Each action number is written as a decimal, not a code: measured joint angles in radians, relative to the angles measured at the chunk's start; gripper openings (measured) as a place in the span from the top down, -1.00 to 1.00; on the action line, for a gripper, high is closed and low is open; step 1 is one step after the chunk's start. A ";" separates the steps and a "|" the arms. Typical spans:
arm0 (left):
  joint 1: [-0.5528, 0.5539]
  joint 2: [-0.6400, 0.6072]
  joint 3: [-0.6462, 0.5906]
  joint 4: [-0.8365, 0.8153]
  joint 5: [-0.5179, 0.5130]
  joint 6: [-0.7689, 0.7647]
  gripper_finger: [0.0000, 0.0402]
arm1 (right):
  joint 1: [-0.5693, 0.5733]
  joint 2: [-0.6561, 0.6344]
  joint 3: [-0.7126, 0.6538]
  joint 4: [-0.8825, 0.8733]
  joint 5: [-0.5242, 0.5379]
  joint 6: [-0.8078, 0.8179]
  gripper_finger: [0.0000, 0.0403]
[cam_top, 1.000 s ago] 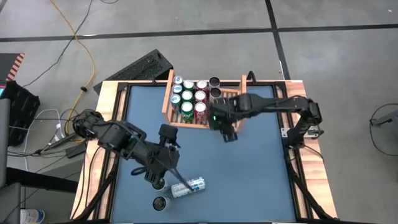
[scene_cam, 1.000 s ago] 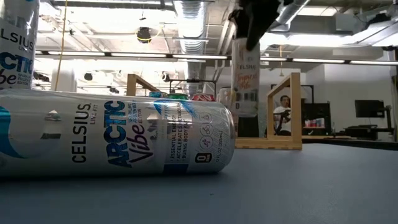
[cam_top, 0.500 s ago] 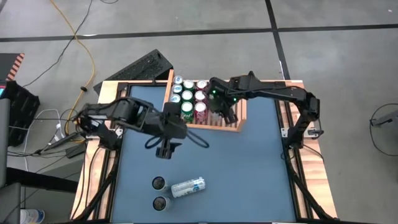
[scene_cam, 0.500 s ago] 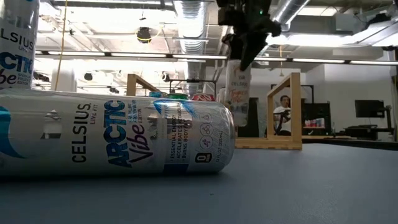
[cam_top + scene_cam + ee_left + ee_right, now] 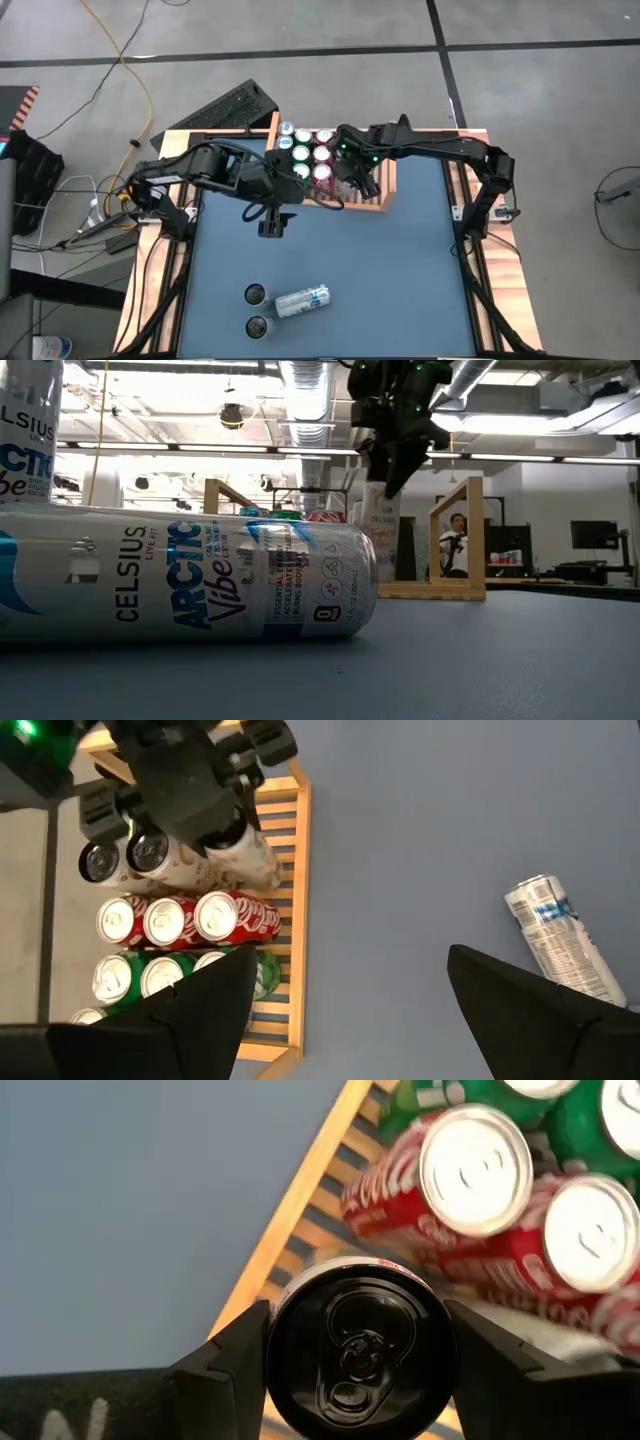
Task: Place canned beverage on shelf
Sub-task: Put the light yellow soda can on the shelf
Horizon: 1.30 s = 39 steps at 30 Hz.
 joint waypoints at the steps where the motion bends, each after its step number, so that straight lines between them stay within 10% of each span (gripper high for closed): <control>1: 0.001 0.000 0.000 0.000 0.000 -0.002 -0.58 | 0.001 0.007 0.000 0.008 -0.006 0.001 -0.14; 39: 0.000 0.000 0.000 -0.002 0.014 0.008 -0.58 | -0.001 0.033 0.068 0.035 0.058 0.020 -0.75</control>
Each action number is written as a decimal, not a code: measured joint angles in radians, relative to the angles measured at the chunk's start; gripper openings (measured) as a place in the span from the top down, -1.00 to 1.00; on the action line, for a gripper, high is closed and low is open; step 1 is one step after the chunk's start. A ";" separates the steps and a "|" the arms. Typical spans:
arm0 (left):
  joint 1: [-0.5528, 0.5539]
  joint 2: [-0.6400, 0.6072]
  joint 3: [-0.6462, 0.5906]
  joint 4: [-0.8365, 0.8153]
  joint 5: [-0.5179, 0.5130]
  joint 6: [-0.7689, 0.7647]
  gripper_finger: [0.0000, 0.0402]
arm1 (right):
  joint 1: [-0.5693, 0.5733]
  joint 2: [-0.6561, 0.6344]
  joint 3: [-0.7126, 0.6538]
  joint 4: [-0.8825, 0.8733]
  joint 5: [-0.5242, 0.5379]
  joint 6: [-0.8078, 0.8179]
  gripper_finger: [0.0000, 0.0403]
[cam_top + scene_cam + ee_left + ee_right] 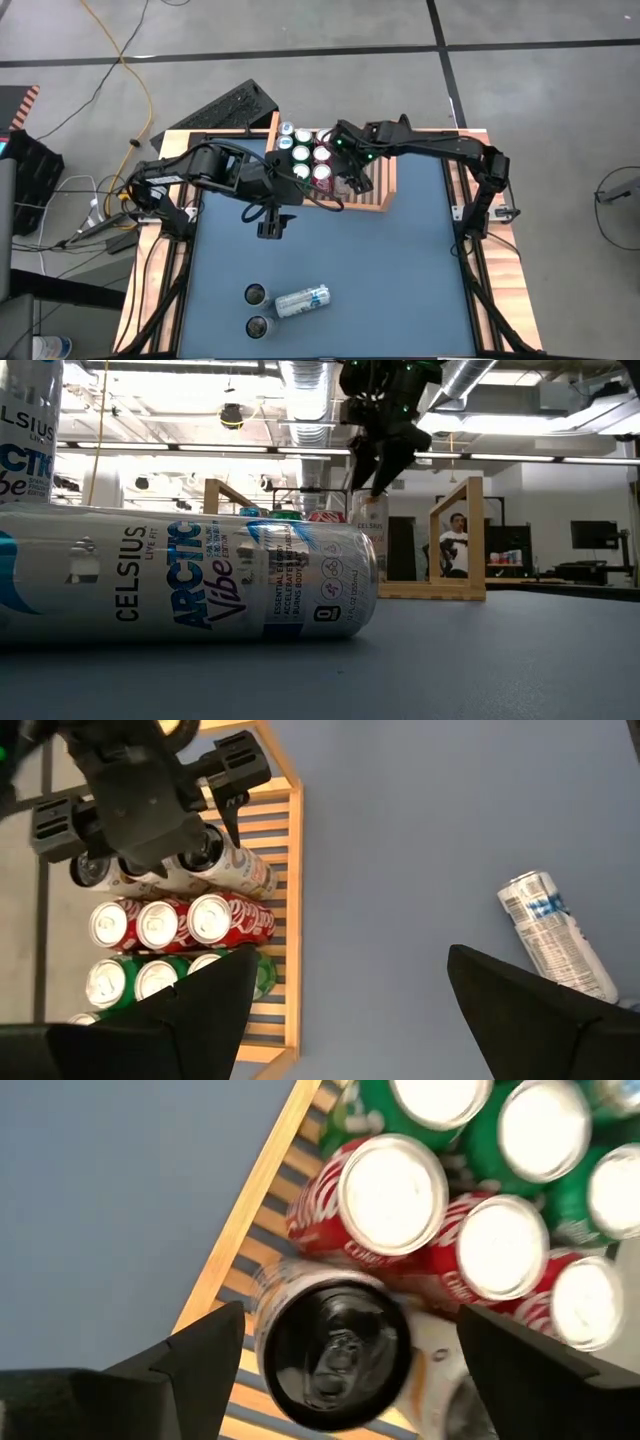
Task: Place canned beverage on shelf
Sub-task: Put the light yellow soda can on the shelf
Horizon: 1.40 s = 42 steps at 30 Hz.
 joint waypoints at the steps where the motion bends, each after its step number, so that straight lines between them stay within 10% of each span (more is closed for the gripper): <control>1: 0.003 0.000 -0.001 0.002 -0.006 0.004 -0.58 | 0.000 0.000 0.021 -0.012 0.000 -0.001 -0.74; 13: 0.081 -0.017 -0.433 0.492 0.023 0.049 -0.58 | -0.071 -0.059 0.454 -0.356 0.017 0.153 -0.74; 25: 0.164 -0.019 -0.865 1.282 -0.032 -0.027 -0.48 | -0.258 -0.333 0.477 -0.454 0.082 0.324 -0.66; 42: 0.226 0.044 -0.976 1.519 0.094 -0.070 0.94 | -0.269 -0.379 0.477 -0.448 0.084 0.395 -0.59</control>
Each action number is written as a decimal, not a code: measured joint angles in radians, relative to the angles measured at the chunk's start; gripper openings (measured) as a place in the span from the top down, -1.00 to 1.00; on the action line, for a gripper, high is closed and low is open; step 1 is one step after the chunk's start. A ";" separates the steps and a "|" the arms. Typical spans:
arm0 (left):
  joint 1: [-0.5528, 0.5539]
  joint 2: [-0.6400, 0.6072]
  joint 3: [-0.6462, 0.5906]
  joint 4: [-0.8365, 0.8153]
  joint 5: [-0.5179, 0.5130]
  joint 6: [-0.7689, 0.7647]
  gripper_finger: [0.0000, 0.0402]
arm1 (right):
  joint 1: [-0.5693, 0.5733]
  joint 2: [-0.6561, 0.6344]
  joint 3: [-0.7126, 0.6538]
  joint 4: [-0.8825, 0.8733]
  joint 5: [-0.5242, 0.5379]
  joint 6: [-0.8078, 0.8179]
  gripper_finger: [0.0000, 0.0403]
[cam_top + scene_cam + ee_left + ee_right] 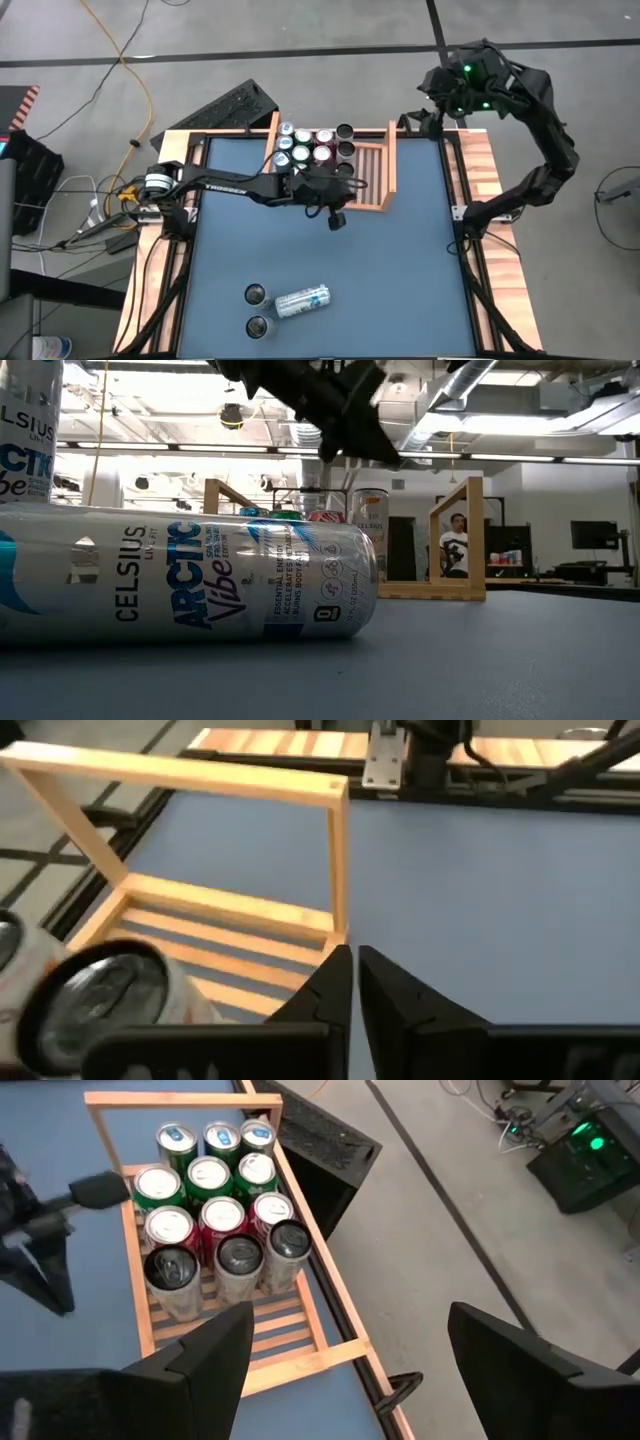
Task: Place canned beverage on shelf
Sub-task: Put the light yellow soda can on the shelf
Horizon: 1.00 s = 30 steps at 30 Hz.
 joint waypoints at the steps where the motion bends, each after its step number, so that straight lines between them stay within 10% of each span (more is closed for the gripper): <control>1: 0.004 0.023 0.000 0.030 0.001 -0.001 0.96 | 0.002 0.005 0.000 0.000 0.000 0.002 -0.59; 30: 0.060 0.119 0.001 0.020 -0.100 0.028 1.00 | 0.007 0.022 -0.001 -0.017 0.019 -0.027 -0.59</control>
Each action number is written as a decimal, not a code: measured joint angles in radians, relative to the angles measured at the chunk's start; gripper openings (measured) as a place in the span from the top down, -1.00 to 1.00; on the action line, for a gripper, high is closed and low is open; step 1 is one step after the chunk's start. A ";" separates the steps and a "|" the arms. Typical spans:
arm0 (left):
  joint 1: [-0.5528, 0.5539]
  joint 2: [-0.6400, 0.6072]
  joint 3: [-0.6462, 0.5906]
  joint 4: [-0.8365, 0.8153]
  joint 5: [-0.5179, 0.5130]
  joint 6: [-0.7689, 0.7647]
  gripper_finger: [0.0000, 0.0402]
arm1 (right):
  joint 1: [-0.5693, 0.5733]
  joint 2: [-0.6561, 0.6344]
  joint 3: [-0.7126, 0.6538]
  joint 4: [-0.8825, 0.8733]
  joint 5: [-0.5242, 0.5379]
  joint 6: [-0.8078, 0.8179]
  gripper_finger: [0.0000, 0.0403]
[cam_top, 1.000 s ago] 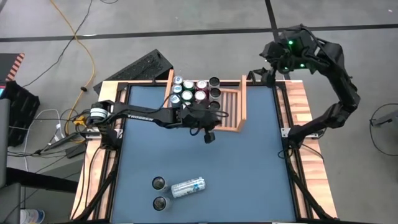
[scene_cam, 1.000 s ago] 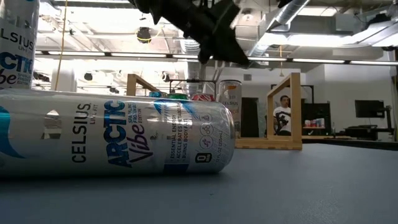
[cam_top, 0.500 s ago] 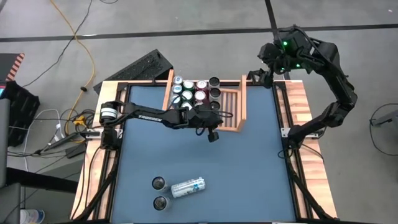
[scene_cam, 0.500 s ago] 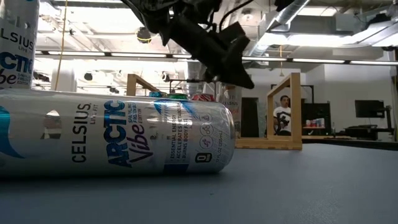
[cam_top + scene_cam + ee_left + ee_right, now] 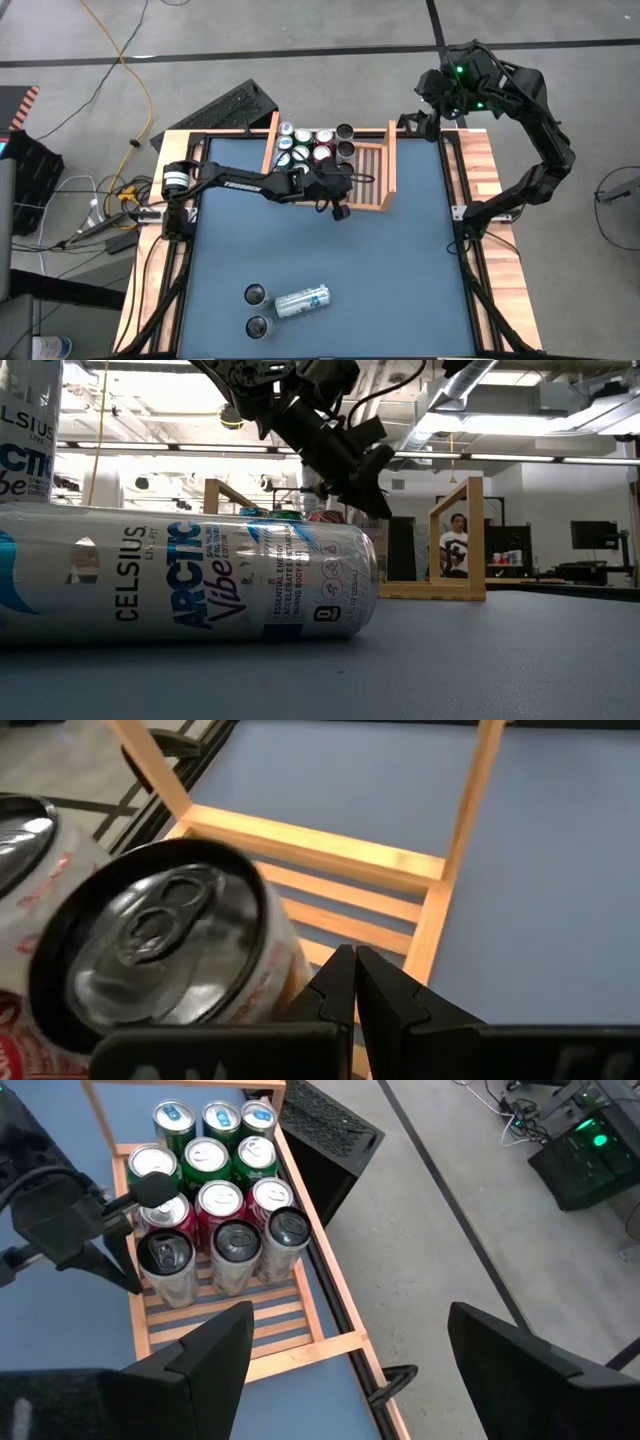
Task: Place canned beverage on shelf
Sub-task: Put the light yellow soda can on the shelf
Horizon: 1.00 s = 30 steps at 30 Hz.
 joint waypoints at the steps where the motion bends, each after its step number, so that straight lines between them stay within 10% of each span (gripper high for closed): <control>1: 0.004 0.000 0.000 -0.001 -0.003 0.000 1.00 | 0.000 0.000 0.000 0.000 0.000 -0.001 -0.59; 23: 0.027 -0.023 -0.001 -0.044 0.064 -0.069 1.00 | 0.001 -0.001 0.000 -0.045 -0.002 -0.004 -0.59; 30: -0.012 -0.177 -0.001 -0.159 0.120 0.027 1.00 | 0.018 -0.020 0.001 -0.116 -0.180 0.007 -0.59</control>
